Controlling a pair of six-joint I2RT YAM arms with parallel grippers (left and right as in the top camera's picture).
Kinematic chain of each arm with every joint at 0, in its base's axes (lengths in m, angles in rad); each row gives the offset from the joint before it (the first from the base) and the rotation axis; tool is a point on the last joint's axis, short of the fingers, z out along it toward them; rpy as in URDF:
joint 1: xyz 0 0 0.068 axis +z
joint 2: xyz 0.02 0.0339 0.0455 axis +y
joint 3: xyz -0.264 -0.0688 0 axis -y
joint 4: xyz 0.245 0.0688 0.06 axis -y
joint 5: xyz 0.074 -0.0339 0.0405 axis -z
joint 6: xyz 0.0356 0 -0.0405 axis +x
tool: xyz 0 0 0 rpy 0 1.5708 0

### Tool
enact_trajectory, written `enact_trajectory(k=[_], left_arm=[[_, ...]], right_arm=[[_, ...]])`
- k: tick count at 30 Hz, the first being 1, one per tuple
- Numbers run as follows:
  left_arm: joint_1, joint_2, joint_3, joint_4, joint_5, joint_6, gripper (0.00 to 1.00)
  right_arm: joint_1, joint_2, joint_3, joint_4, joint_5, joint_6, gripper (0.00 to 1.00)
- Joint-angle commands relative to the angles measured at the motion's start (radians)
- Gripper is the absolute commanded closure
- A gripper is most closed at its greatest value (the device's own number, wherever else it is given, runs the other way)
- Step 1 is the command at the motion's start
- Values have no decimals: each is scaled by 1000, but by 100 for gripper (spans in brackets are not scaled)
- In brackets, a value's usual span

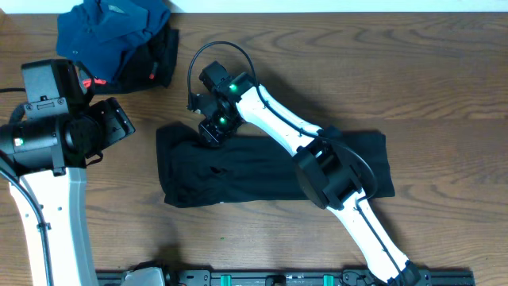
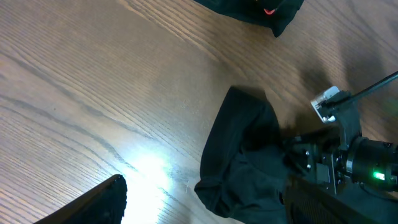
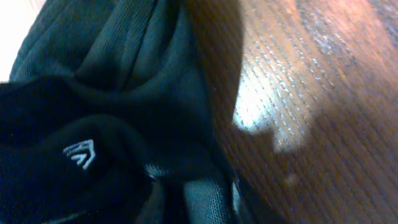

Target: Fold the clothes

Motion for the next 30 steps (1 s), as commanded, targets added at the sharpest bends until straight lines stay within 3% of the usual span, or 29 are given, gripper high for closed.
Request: enact_trajectory(k=[1, 3, 30], left_arm=[[4, -2, 2, -2, -12, -9, 20], [4, -2, 2, -2, -12, -9, 20], [4, -1, 2, -1, -12, -9, 20]], right_arm=[[-2, 9, 15, -1, -24, -7, 89], [-6, 6, 16, -2, -24, 2, 99], [-8, -187, 18, -89, -24, 27, 99]])
